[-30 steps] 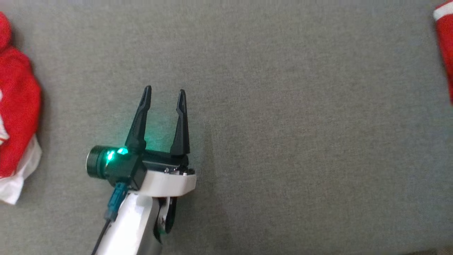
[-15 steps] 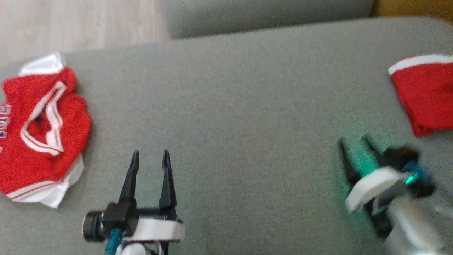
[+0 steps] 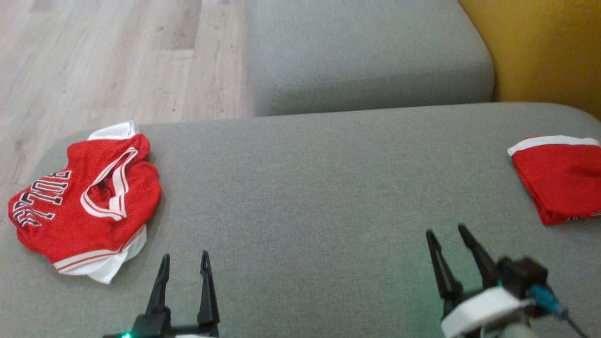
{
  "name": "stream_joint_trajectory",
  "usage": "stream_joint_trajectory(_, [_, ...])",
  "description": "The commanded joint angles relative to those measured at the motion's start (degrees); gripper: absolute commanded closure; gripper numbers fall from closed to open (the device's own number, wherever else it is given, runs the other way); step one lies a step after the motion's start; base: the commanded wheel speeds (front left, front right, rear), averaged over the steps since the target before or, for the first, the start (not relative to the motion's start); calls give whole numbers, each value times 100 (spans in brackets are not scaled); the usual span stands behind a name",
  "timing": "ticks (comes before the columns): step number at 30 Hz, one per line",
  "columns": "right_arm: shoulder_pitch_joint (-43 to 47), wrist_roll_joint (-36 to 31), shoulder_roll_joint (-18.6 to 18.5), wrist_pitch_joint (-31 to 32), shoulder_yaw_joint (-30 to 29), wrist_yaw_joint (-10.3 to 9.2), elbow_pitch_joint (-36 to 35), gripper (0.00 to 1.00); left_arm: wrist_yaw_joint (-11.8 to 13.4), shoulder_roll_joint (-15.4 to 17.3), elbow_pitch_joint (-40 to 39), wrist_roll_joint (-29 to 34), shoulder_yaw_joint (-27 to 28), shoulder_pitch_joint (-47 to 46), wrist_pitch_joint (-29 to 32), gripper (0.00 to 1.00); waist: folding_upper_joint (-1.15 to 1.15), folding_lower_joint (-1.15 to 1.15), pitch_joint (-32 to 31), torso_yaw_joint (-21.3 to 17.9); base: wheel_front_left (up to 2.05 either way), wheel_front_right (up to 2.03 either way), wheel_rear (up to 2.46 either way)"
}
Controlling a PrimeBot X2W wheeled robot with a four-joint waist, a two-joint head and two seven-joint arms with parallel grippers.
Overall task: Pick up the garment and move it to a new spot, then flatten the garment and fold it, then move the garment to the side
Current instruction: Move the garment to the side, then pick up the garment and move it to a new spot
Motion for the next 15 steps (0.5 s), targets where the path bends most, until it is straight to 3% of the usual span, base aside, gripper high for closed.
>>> stream_joint_trajectory(1, [17, -92, 77, -76, 42, 39, -259, 0, 47, -11, -183, -30, 239, -156, -29, 0, 0, 2, -42, 38, 0, 0, 0])
stream_joint_trajectory(15, [418, -339, 284, -77, -327, 39, -557, 0, 2, -11, -144, 62, 313, -42, -29, 0, 0, 2, -102, -3, 0, 0, 0])
